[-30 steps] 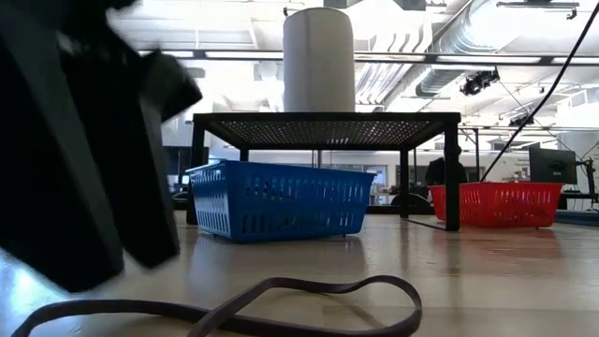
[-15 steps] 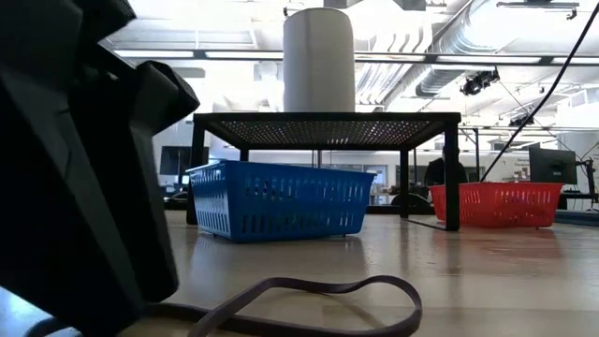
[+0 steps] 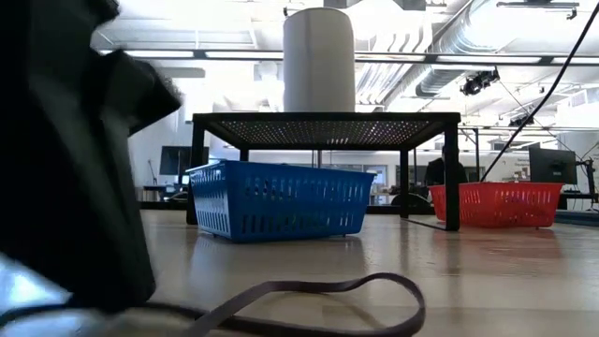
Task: Pick & Place Office Desk Supplies
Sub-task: Put the violet rubber band into the blue bin
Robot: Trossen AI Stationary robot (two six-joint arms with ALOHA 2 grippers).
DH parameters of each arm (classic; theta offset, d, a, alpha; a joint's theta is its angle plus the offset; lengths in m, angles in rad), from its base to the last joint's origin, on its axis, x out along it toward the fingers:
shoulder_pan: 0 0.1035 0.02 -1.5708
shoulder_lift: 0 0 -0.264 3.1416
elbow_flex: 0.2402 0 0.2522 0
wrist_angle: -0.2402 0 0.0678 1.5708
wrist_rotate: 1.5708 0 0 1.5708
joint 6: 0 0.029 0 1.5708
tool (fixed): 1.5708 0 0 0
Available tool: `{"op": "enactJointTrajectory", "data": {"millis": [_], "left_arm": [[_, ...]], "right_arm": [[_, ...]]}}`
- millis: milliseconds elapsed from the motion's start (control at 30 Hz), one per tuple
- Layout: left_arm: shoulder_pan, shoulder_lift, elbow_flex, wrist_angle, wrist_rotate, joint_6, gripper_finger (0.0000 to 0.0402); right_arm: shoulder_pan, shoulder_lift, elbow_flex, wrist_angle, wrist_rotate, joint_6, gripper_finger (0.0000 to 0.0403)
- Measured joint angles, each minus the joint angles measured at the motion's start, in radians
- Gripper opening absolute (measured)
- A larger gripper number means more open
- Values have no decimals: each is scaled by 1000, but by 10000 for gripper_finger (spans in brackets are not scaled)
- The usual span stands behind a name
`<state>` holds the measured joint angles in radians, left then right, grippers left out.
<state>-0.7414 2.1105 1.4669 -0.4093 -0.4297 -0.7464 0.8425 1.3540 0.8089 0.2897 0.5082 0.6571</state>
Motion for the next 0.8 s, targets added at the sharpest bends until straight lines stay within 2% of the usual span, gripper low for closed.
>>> {"op": "enactJointTrajectory", "data": {"millis": [200,367,633,800], "left_arm": [[15,-24,65,-6,0,39,0],[18,-22,120,-108,-9,40,0],[68,-28,316,-431,-83,42,0],[140,-30,439,-635,-183,41,0]], "right_arm": [[0,0,0,1,-25,0,190],[0,0,0,2,-50,0,190],[0,0,0,5,-100,4,190],[0,0,0,-1,-170,5,190]]}}
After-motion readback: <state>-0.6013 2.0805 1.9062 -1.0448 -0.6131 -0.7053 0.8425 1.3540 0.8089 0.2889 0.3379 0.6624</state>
